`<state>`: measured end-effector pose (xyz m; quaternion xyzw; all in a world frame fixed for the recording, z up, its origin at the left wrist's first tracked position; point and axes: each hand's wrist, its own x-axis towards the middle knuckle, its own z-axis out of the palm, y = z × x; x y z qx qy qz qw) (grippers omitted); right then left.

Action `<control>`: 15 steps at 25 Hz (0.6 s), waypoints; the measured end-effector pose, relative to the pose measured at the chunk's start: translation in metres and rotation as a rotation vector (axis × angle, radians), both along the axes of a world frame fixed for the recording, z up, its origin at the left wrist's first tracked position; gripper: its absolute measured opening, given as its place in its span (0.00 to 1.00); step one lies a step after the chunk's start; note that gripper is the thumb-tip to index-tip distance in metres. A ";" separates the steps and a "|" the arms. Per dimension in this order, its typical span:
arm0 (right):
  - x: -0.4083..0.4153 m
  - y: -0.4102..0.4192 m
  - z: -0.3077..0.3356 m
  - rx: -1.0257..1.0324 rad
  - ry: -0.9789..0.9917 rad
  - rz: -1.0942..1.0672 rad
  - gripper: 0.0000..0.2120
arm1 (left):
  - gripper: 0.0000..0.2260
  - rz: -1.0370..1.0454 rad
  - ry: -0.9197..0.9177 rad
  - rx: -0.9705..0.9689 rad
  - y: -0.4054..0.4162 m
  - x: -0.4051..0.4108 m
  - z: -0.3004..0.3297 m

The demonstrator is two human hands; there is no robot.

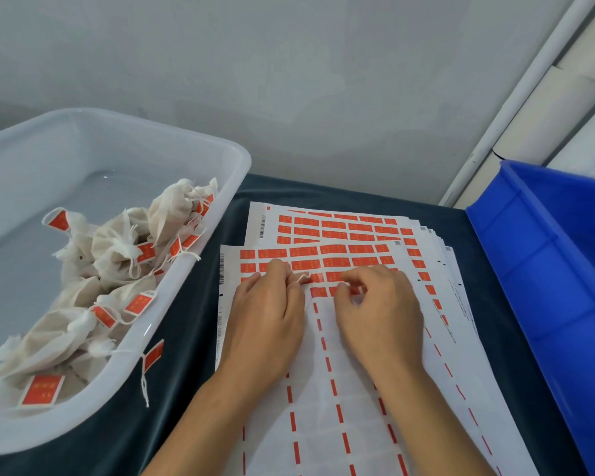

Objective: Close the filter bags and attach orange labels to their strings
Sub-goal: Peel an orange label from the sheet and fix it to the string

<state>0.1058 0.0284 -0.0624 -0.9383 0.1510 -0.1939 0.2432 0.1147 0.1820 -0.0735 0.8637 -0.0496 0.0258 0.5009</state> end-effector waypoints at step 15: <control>-0.014 -0.012 -0.007 -0.222 0.126 -0.011 0.31 | 0.26 -0.060 -0.140 0.538 -0.012 -0.007 0.000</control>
